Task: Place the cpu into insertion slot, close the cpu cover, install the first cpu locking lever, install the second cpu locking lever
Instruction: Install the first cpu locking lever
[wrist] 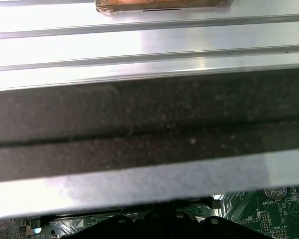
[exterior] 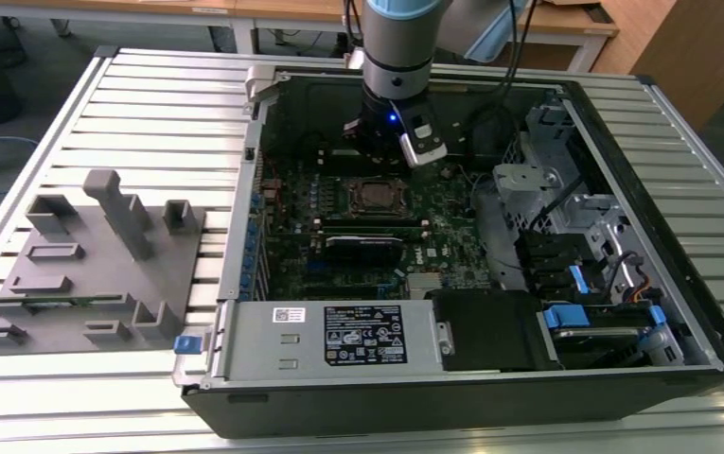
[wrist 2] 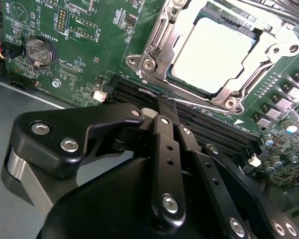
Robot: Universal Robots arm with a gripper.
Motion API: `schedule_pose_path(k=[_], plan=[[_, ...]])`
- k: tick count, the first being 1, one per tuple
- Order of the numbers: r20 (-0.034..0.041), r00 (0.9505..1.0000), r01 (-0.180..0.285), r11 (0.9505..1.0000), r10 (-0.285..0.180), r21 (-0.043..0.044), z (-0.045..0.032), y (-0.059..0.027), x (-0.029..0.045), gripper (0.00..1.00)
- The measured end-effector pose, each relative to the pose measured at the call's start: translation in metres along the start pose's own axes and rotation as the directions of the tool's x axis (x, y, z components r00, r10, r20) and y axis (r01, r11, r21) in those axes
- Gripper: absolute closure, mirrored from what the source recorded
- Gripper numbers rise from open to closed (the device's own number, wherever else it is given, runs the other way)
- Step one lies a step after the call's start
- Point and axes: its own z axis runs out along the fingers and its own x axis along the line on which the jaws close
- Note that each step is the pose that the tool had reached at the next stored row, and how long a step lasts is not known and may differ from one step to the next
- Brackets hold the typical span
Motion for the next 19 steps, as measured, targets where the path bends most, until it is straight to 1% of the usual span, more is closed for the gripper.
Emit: schedule_pose_path(k=[6, 14, 16, 19], plan=[[0.0007, 1.0000, -0.001, 1.0000, 0.001, 0.0001, 0.0003, -0.0004, 0.0001, 0.89], [0.0058, 1.0000, -0.002, 1.0000, 0.002, -0.0005, 0.0018, -0.0014, 0.0001, 0.89], [0.0081, 1.0000, -0.002, 1.0000, 0.002, -0.0007, 0.0022, -0.0017, 0.0000, 0.89], [0.0137, 0.9999, -0.002, 1.0000, 0.002, -0.0014, 0.0022, -0.0025, -0.0001, 0.89]])
